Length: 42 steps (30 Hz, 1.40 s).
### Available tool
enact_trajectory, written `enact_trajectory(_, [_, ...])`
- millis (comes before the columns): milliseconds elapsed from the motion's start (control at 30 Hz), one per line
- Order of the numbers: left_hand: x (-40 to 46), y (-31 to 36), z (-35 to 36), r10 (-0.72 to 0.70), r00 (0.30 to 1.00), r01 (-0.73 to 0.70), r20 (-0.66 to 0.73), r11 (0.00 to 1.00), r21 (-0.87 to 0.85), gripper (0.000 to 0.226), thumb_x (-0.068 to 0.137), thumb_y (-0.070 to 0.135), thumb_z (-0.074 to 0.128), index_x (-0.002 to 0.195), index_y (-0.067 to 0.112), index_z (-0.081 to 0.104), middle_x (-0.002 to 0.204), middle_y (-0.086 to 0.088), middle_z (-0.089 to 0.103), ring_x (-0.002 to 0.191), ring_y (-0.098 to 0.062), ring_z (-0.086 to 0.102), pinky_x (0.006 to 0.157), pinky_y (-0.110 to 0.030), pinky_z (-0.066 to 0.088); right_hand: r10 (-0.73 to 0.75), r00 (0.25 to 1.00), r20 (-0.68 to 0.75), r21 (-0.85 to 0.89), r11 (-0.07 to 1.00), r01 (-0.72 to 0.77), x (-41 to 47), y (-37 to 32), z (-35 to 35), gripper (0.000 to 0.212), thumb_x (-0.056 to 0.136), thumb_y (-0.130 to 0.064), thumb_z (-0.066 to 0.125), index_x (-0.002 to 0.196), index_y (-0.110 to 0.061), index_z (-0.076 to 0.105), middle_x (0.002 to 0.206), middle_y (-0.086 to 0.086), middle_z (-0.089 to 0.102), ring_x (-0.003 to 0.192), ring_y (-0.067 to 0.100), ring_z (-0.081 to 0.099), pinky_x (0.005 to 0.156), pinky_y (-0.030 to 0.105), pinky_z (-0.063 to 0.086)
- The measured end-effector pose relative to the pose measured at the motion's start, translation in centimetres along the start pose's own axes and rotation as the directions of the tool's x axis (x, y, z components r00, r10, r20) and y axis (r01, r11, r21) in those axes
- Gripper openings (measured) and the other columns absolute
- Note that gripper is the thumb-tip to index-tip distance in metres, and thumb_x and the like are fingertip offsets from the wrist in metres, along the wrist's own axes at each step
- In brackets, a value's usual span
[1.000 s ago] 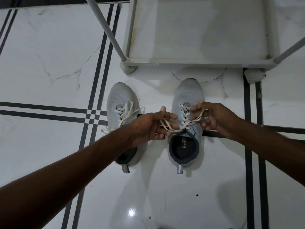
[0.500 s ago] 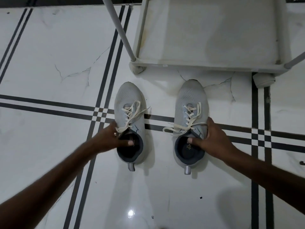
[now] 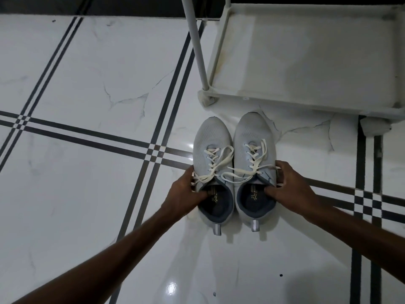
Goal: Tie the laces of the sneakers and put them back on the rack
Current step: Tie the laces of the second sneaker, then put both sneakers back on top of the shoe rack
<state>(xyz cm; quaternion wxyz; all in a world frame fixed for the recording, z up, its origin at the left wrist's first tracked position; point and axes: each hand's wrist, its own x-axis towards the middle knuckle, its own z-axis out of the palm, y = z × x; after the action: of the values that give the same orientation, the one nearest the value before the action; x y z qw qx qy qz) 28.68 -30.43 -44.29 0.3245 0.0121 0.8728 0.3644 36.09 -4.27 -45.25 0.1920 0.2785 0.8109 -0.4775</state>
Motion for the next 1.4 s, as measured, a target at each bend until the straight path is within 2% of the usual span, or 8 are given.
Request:
enact_trajectory(367, [-12.0, 10.7, -9.1, 0.0, 1.0, -0.001, -0.002, 0.99, -0.141, 0.064, 0.079, 0.016, 0.077, 0.127, 0.047, 0.049, 0.101, 0.026, 0.065, 0.09, 0.008, 0.062, 0.064, -0.004, 0.047, -0.003, 1.0, 0.024, -0.006, 1.0, 0.003, -11.5, -11.6, -8.4, 0.073, 0.075, -0.005, 0.076, 0.139, -0.02, 0.044, 0.115, 0.001, 0.063, 0.102, 0.02, 0.063, 0.088, 0.04, 0.055])
enact_trajectory(500, [-18.5, 17.9, -14.6, 0.011, 0.999, -0.019, -0.04, 0.983, -0.183, 0.068, 0.078, 0.009, 0.077, 0.111, 0.059, 0.044, 0.09, 0.029, 0.064, 0.082, 0.016, 0.06, 0.063, -0.001, 0.043, -0.012, 1.0, 0.001, 0.025, 1.0, 0.012, -18.2, -19.0, -13.2, 0.072, 0.075, -0.003, 0.074, 0.138, -0.023, 0.045, 0.113, -0.002, 0.063, 0.098, 0.014, 0.063, 0.081, 0.029, 0.053])
enact_trajectory(600, [-22.9, 23.0, -18.8, 0.038, 0.996, -0.052, -0.077, 0.979, -0.199, 0.071, 0.078, 0.01, 0.076, 0.118, 0.059, 0.046, 0.096, 0.025, 0.069, 0.084, 0.009, 0.063, 0.068, -0.004, 0.045, -0.014, 1.0, -0.017, 0.052, 0.999, 0.015, -23.5, -24.2, -17.0, 0.071, 0.076, -0.004, 0.074, 0.136, -0.03, 0.046, 0.113, -0.008, 0.064, 0.103, 0.012, 0.063, 0.083, 0.029, 0.055])
enact_trajectory(767, [-28.8, 32.3, -25.8, 0.098, 0.987, -0.124, -0.124, 0.966, -0.229, 0.072, 0.077, 0.012, 0.074, 0.138, 0.044, 0.052, 0.101, 0.022, 0.07, 0.082, 0.006, 0.063, 0.069, -0.006, 0.048, -0.054, 0.991, -0.121, 0.082, 0.995, 0.064, -31.4, -33.2, -23.9, 0.064, 0.078, -0.002, 0.071, 0.121, -0.042, 0.046, 0.102, -0.027, 0.06, 0.095, -0.004, 0.06, 0.067, 0.007, 0.047])
enact_trajectory(933, [-31.9, 41.7, -31.5, 0.201, 0.967, -0.234, -0.156, 0.944, -0.233, 0.063, 0.08, 0.012, 0.072, 0.128, 0.048, 0.057, 0.098, 0.027, 0.07, 0.087, 0.0, 0.066, 0.073, -0.01, 0.051, -0.064, 0.972, -0.226, 0.126, 0.987, 0.095, -36.4, -40.9, -30.6, 0.062, 0.079, -0.006, 0.072, 0.122, -0.043, 0.047, 0.101, -0.024, 0.062, 0.096, 0.001, 0.061, 0.083, 0.03, 0.05])
enact_trajectory(1100, [-32.6, 50.8, -35.1, 0.273, 0.944, -0.314, -0.186, 0.916, -0.249, 0.047, 0.082, 0.015, 0.068, 0.12, 0.043, 0.063, 0.096, 0.014, 0.072, 0.087, -0.009, 0.066, 0.073, -0.009, 0.049, -0.081, 0.944, -0.321, 0.15, 0.979, 0.135, -38.0, -47.1, -37.2, 0.056, 0.082, -0.012, 0.071, 0.133, -0.024, 0.053, 0.109, -0.005, 0.063, 0.103, 0.016, 0.059, 0.086, 0.027, 0.043])
enact_trajectory(1233, [-31.3, 57.0, -36.5, 0.314, 0.928, -0.356, -0.2, 0.905, -0.233, 0.043, 0.083, 0.02, 0.068, 0.121, 0.039, 0.063, 0.1, 0.015, 0.072, 0.088, -0.004, 0.066, 0.074, -0.009, 0.049, -0.076, 0.927, -0.368, 0.147, 0.979, 0.139, -36.6, -49.8, -42.0, 0.056, 0.069, -0.031, 0.066, 0.124, -0.026, 0.057, 0.11, -0.002, 0.069, 0.101, 0.023, 0.066, 0.091, 0.043, 0.054])
enact_trajectory(1400, [-25.6, 61.8, -35.3, 0.317, 0.931, -0.349, -0.179, 0.917, -0.194, 0.044, 0.083, 0.027, 0.065, 0.125, 0.037, 0.06, 0.109, 0.016, 0.071, 0.098, -0.007, 0.065, 0.086, -0.029, 0.055, -0.04, 0.921, -0.387, 0.202, 0.971, 0.127, -31.3, -50.6, -46.8, 0.052, 0.079, -0.013, 0.07, 0.128, -0.022, 0.056, 0.104, 0.0, 0.066, 0.098, 0.025, 0.066, 0.09, 0.042, 0.053])
